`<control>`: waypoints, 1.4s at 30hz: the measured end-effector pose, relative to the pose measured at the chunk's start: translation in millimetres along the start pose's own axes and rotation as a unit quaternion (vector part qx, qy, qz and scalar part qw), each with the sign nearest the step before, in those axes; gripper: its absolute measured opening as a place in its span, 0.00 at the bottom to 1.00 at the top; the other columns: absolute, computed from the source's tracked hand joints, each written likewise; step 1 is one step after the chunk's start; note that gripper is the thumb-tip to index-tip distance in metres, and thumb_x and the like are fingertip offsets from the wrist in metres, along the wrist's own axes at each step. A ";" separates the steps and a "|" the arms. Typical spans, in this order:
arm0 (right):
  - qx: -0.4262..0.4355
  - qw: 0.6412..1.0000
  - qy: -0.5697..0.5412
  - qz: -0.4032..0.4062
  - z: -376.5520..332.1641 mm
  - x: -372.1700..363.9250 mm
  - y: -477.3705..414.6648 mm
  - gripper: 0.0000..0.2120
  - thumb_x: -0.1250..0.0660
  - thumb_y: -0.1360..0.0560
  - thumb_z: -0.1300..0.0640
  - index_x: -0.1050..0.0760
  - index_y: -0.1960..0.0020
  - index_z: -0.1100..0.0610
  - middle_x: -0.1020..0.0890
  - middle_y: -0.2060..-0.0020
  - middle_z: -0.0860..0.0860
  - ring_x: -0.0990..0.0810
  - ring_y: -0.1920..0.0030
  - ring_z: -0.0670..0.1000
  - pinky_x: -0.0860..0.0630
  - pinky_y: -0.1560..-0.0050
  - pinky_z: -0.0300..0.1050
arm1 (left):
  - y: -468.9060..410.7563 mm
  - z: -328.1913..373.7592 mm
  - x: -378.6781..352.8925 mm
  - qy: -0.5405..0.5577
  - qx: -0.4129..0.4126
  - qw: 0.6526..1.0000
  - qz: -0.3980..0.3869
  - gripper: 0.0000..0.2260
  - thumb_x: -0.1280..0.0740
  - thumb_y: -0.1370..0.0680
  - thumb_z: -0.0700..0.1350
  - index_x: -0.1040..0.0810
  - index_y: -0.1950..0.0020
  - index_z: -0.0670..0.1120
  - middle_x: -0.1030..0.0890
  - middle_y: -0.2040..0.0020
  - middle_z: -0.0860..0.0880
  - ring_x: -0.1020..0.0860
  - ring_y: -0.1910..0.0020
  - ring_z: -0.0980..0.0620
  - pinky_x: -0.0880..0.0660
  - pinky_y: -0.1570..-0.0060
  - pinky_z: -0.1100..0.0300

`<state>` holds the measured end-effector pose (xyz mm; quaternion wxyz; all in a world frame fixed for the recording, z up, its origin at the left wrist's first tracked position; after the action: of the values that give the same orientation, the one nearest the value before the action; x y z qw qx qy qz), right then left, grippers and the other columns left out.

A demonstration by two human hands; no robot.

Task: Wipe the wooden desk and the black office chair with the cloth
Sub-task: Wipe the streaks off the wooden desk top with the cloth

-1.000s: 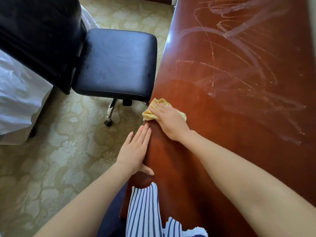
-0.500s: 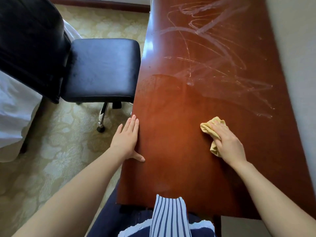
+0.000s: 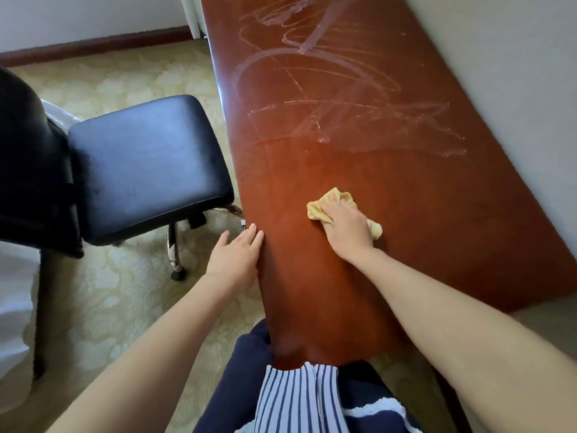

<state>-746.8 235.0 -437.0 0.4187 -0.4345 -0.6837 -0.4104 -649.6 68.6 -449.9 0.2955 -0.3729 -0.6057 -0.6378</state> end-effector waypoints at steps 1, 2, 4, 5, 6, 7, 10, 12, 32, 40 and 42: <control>0.029 1.000 0.000 0.001 -18.3 -6.9 14.5 0.18 0.42 0.21 0.57 0.31 0.31 0.52 0.32 0.30 0.52 0.34 0.32 0.56 0.37 0.33 0.53 | 0.3 -2.9 7.7 0.003 -0.006 0.999 0.034 0.31 0.40 0.21 0.45 0.52 0.22 0.47 0.48 0.21 0.47 0.46 0.24 0.52 0.51 0.27 0.50; 0.057 0.998 0.000 -0.003 -33.3 -14.8 29.6 0.19 0.42 0.21 0.57 0.32 0.30 0.51 0.32 0.29 0.51 0.35 0.31 0.55 0.40 0.32 0.51 | 1.3 -5.6 15.0 0.013 -0.008 0.998 0.067 0.28 0.42 0.21 0.43 0.48 0.22 0.48 0.42 0.23 0.49 0.42 0.25 0.51 0.50 0.27 0.50; 0.098 0.995 -0.006 -0.022 -58.1 -32.3 64.5 0.23 0.40 0.22 0.58 0.34 0.28 0.50 0.35 0.27 0.49 0.38 0.28 0.53 0.47 0.28 0.47 | 5.2 -11.7 23.8 0.024 -0.028 0.993 0.115 0.24 0.43 0.22 0.43 0.41 0.26 0.50 0.34 0.26 0.52 0.37 0.28 0.51 0.47 0.29 0.52; 0.121 0.992 -0.004 -0.038 -67.9 -40.3 81.8 0.24 0.39 0.23 0.59 0.35 0.27 0.50 0.36 0.26 0.49 0.39 0.27 0.52 0.49 0.27 0.47 | 6.3 -14.1 25.1 0.028 -0.037 0.991 0.129 0.23 0.43 0.22 0.43 0.39 0.27 0.50 0.33 0.27 0.52 0.37 0.28 0.51 0.46 0.29 0.52; 0.139 0.989 0.002 -0.054 -75.8 -48.0 99.4 0.25 0.37 0.24 0.59 0.35 0.27 0.50 0.37 0.26 0.49 0.39 0.26 0.52 0.50 0.27 0.47 | 6.5 -15.8 24.0 0.032 -0.048 0.989 0.134 0.22 0.44 0.22 0.43 0.38 0.27 0.49 0.34 0.27 0.52 0.38 0.28 0.50 0.46 0.29 0.53; 0.154 0.986 0.006 -0.062 -82.4 -52.5 115.8 0.26 0.35 0.25 0.59 0.34 0.28 0.50 0.35 0.27 0.50 0.38 0.27 0.52 0.48 0.26 0.48 | 5.4 -16.7 22.6 0.039 -0.057 0.988 0.135 0.22 0.44 0.21 0.43 0.38 0.26 0.49 0.35 0.26 0.51 0.40 0.26 0.50 0.47 0.29 0.53; 0.187 0.980 0.012 -0.069 -88.3 -55.0 153.6 0.28 0.26 0.33 0.60 0.26 0.34 0.52 0.27 0.32 0.51 0.29 0.32 0.54 0.39 0.30 0.52 | -3.3 -11.1 23.6 0.066 -0.077 0.986 0.135 0.23 0.45 0.19 0.44 0.42 0.24 0.47 0.42 0.23 0.47 0.47 0.24 0.48 0.50 0.27 0.53; 0.201 0.976 0.027 -0.075 -82.2 -56.3 171.5 0.29 0.23 0.36 0.59 0.24 0.36 0.52 0.25 0.34 0.50 0.27 0.34 0.53 0.35 0.32 0.53 | -11.5 2.2 24.9 0.084 -0.096 0.983 0.131 0.24 0.44 0.18 0.48 0.44 0.23 0.47 0.47 0.22 0.47 0.51 0.23 0.47 0.52 0.26 0.51; -0.247 0.965 -0.036 0.077 264.5 60.6 121.5 0.24 0.41 0.20 0.63 0.38 0.26 0.53 0.39 0.25 0.48 0.44 0.25 0.52 0.41 0.29 0.47 | -123.1 193.7 70.5 -0.044 -0.220 0.974 0.019 0.58 0.30 0.35 0.69 0.66 0.23 0.48 0.69 0.24 0.45 0.67 0.25 0.42 0.58 0.27 0.42; -0.371 0.919 -0.024 0.134 341.3 106.4 45.2 0.18 0.43 0.20 0.63 0.35 0.30 0.57 0.37 0.27 0.54 0.42 0.26 0.57 0.38 0.30 0.52 | -156.2 201.1 77.0 -0.017 -0.160 0.987 -0.004 0.62 0.29 0.39 0.70 0.72 0.25 0.51 0.71 0.25 0.45 0.68 0.25 0.43 0.55 0.31 0.33; -0.405 0.902 -0.040 0.147 345.2 109.9 27.3 0.16 0.45 0.20 0.63 0.33 0.32 0.57 0.36 0.28 0.54 0.41 0.28 0.57 0.35 0.32 0.54 | -159.4 199.6 76.0 -0.007 -0.149 0.989 -0.011 0.63 0.29 0.40 0.71 0.71 0.25 0.51 0.71 0.25 0.45 0.69 0.26 0.44 0.57 0.31 0.33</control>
<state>-825.6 589.7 -437.4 0.2347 -0.6783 -0.4030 -0.5678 -799.8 287.1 -477.0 0.2255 -0.4100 -0.5102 -0.7216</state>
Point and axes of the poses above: each hand's wrist, its own y-axis away from the middle knuckle, its own x-axis out of the back of the hand, z = x × y, the point moved 10 cm from there along -y, towards the middle knuckle
